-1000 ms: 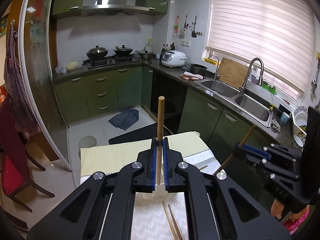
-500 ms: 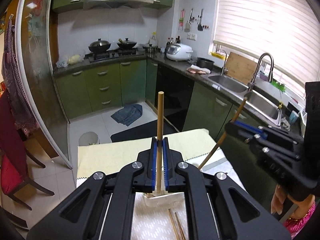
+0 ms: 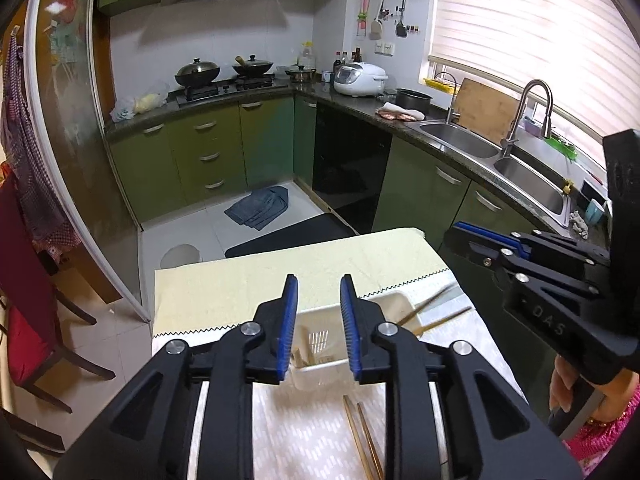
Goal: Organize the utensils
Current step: 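Carry both chopsticks upright over the white holder and open both grippers, then move both open grippers back down to the last two chopsticks, then grasp a wooden chopstick with the left gripper while the right grasps the last one, then carry both chopsticks upright over the white holder and open both grippers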
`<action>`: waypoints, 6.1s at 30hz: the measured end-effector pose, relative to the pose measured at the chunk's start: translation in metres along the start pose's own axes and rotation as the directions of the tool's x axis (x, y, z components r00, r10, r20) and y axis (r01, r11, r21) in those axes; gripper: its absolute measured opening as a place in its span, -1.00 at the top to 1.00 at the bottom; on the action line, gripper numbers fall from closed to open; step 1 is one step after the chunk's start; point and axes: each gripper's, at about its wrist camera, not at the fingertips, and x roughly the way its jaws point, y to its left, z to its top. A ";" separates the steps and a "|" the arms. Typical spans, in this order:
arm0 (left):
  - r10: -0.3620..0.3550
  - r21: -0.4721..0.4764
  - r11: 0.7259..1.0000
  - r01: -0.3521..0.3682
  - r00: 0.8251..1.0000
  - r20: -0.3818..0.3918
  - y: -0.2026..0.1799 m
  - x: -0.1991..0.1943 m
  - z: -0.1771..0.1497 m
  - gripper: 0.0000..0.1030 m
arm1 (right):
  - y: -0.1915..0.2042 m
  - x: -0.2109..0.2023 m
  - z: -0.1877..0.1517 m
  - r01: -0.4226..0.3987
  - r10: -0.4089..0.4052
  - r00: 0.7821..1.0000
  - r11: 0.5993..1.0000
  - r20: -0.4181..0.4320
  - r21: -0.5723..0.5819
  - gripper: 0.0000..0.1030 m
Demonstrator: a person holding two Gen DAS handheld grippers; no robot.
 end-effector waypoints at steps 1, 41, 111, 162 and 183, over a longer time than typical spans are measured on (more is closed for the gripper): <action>0.004 -0.001 1.000 -0.004 1.000 0.004 0.000 -0.003 -0.001 0.58 | 0.001 -0.002 0.000 0.001 -0.001 1.000 1.000 0.002 -0.003 0.87; -0.002 -0.074 0.996 -0.048 0.825 -0.565 -0.042 0.159 -0.191 0.47 | -0.082 -0.082 -0.223 0.000 0.015 0.998 0.974 -0.065 0.227 0.25; -0.001 -0.144 0.986 -0.085 0.860 -0.510 0.083 0.130 -0.183 0.89 | -0.005 0.038 -0.209 -0.026 0.056 0.951 0.994 -0.304 0.104 0.87; -0.059 -0.050 0.997 0.052 0.986 -0.155 0.031 -0.046 -0.125 0.89 | -0.002 -0.086 -0.173 -0.076 0.079 0.996 0.995 -0.046 0.069 0.87; -0.111 -0.010 0.994 0.111 0.994 0.001 0.004 -0.095 -0.019 0.90 | 0.010 -0.120 -0.108 -0.102 0.102 0.994 0.995 0.051 -0.005 0.87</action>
